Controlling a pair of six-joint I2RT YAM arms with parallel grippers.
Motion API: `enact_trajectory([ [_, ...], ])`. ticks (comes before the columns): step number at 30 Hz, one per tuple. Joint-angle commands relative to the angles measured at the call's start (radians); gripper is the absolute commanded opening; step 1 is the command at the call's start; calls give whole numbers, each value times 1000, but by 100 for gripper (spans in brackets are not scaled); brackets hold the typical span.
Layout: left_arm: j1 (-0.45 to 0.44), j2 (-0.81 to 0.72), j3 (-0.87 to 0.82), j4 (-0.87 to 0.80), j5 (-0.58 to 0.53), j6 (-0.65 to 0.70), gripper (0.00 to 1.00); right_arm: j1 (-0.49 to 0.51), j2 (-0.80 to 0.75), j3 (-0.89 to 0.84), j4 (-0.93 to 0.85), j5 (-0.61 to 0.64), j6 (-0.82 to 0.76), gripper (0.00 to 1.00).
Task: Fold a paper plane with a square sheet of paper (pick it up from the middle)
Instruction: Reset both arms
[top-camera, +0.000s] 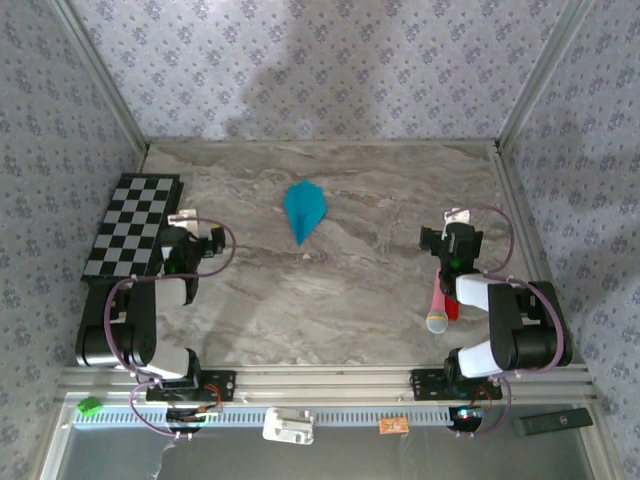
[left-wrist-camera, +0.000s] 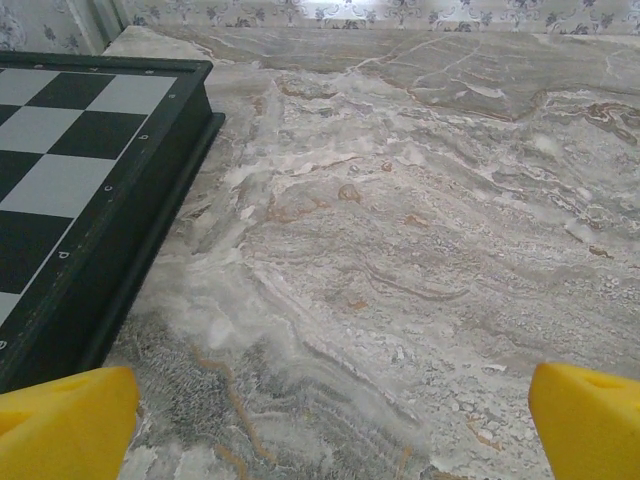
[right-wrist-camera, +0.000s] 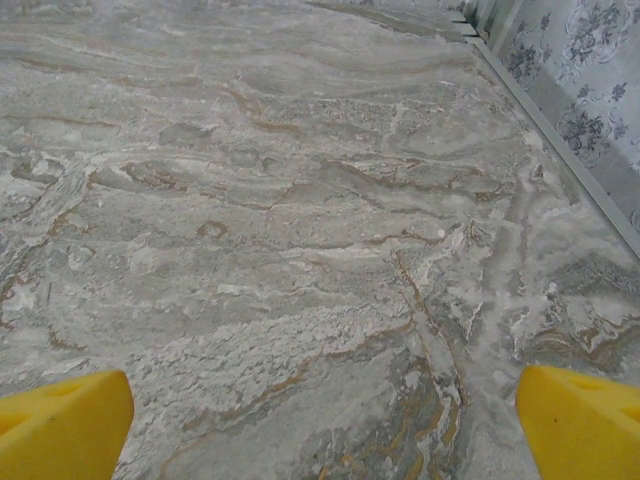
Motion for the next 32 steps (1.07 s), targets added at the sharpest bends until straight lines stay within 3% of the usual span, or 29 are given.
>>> enact_trajectory([
  [1, 7, 27, -9, 83, 19, 13, 100, -26, 47, -29, 164, -100, -19, 100],
  [5, 7, 83, 9, 105, -5, 4, 100, -25, 95, -38, 221, -118, -32, 100],
  [6, 6, 75, 29, 49, -8, 5, 100, -26, 87, -35, 202, -122, -31, 100],
  [32, 1, 81, 34, 50, -14, 10, 100, -52, 90, -16, 168, -158, -11, 100],
])
